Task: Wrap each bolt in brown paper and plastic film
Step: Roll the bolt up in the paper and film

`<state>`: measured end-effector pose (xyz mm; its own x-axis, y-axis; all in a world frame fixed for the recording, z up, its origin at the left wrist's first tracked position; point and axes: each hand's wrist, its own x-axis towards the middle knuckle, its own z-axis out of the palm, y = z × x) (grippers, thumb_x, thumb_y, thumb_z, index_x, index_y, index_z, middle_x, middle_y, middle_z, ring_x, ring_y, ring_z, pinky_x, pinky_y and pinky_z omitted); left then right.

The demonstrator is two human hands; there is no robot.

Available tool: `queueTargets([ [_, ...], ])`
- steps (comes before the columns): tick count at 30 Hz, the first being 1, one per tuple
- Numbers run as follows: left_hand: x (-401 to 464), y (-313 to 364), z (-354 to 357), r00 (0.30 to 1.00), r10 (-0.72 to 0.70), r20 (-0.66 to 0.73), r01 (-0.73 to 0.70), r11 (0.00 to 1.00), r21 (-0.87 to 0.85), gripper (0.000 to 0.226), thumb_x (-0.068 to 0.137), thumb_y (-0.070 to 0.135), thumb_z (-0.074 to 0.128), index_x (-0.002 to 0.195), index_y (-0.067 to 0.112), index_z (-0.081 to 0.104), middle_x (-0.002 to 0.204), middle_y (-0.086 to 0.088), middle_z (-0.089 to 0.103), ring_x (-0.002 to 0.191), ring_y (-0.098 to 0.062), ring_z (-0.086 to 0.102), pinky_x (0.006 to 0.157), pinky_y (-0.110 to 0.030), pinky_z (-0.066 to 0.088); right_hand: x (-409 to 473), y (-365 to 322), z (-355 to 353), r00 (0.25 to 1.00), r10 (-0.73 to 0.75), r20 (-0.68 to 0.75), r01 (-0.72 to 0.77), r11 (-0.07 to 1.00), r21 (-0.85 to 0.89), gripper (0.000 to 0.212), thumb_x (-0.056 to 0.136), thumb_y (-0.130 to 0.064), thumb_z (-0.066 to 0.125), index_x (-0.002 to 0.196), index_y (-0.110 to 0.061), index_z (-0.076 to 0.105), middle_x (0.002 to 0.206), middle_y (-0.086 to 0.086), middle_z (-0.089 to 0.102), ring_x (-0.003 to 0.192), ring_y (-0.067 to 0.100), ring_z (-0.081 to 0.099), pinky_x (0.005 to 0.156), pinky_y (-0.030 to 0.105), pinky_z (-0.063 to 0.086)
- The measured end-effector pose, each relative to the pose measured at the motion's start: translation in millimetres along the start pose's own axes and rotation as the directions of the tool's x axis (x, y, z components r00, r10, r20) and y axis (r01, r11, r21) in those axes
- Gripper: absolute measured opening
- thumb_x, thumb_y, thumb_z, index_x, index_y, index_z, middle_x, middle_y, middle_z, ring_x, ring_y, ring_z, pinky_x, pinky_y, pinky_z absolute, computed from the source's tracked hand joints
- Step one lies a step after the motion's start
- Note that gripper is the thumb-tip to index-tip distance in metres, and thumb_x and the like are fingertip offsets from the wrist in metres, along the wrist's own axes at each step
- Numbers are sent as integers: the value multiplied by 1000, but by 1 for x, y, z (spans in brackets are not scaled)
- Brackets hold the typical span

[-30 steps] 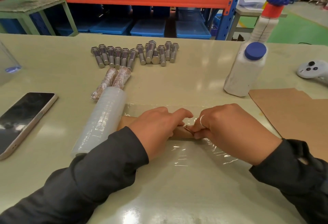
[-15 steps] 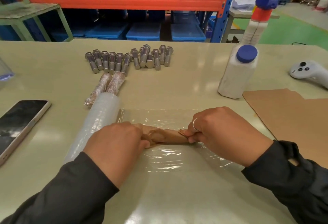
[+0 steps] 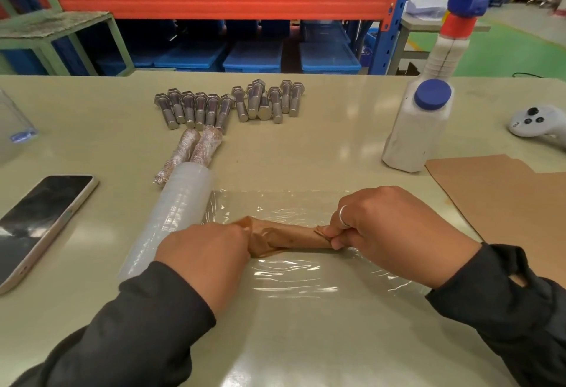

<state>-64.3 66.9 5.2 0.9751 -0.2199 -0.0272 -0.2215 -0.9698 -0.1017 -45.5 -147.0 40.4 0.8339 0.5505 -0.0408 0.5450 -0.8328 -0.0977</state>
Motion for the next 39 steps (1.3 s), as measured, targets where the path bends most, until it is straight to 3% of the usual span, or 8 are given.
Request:
queueTargets([
  [4, 15, -3, -16, 994, 89, 67, -93, 994, 61, 21, 93, 35, 49, 106, 25, 62, 88, 5, 34, 100, -14, 47, 64, -25, 34, -1, -1, 0, 1000, 1, 1, -1, 1000, -4, 23, 93, -33, 52, 110, -33, 67, 105, -11, 64, 99, 12, 57, 82, 26, 44],
  [11, 38, -13, -38, 972, 159, 171, -161, 987, -2, 13, 72, 41, 73, 81, 32, 70, 78, 12, 44, 86, -10, 47, 71, -21, 37, -2, 0, 1, 1000, 3, -13, -3, 1000, 27, 22, 91, -31, 55, 109, -35, 67, 104, -12, 65, 99, 10, 57, 82, 27, 45],
  [17, 41, -23, -27, 964, 220, 153, -209, 974, -83, 20, 79, 29, 66, 63, 28, 54, 103, 10, 62, 94, -10, 58, 85, -28, 46, -1, 2, 1, 1000, -4, -11, 4, 999, 37, 22, 92, -32, 54, 110, -35, 67, 105, -11, 65, 100, 10, 56, 82, 26, 44],
  [25, 41, -24, -26, 996, 75, 54, -62, 974, -217, 42, 68, 36, 78, 88, 35, 41, 70, 16, 65, 76, -1, 59, 72, -17, 42, -1, 2, 1, 1000, -7, -24, 8, 999, 40, 21, 92, -32, 54, 108, -35, 68, 102, -11, 65, 97, 10, 57, 80, 26, 44],
  [29, 42, -19, -29, 991, 39, 130, -14, 983, -185, 26, 72, 29, 74, 64, 34, 50, 73, 14, 66, 84, -5, 62, 80, -19, 46, 0, 3, 2, 1000, -3, -24, 4, 999, 37, 21, 92, -34, 53, 107, -33, 68, 102, -10, 65, 98, 11, 57, 81, 27, 43],
  [32, 41, -15, -31, 976, 38, 215, 6, 980, -200, 8, 82, 27, 67, 87, 25, 60, 82, 8, 57, 86, -12, 55, 72, -18, 39, 0, 2, 3, 1000, 1, -17, -1, 1000, 20, 22, 93, -34, 51, 108, -30, 68, 103, -9, 64, 98, 11, 56, 81, 27, 43],
  [35, 40, -13, -28, 958, 106, 267, -91, 993, -68, 23, 91, 31, 55, 108, 17, 60, 103, -1, 60, 96, -17, 56, 74, -19, 36, -1, 2, 5, 1000, -1, -29, 1, 1000, 5, 22, 94, -33, 50, 107, -30, 67, 104, -10, 63, 97, 10, 56, 80, 26, 42],
  [39, 29, -11, -28, 976, 93, 198, -83, 995, -55, 8, 92, 26, 50, 85, 23, 50, 83, 6, 50, 81, -14, 49, 69, -19, 35, -1, 1, 5, 999, -5, -36, 4, 1000, -4, 23, 94, -32, 49, 110, -35, 65, 104, -12, 62, 98, 8, 54, 74, 22, 40],
])
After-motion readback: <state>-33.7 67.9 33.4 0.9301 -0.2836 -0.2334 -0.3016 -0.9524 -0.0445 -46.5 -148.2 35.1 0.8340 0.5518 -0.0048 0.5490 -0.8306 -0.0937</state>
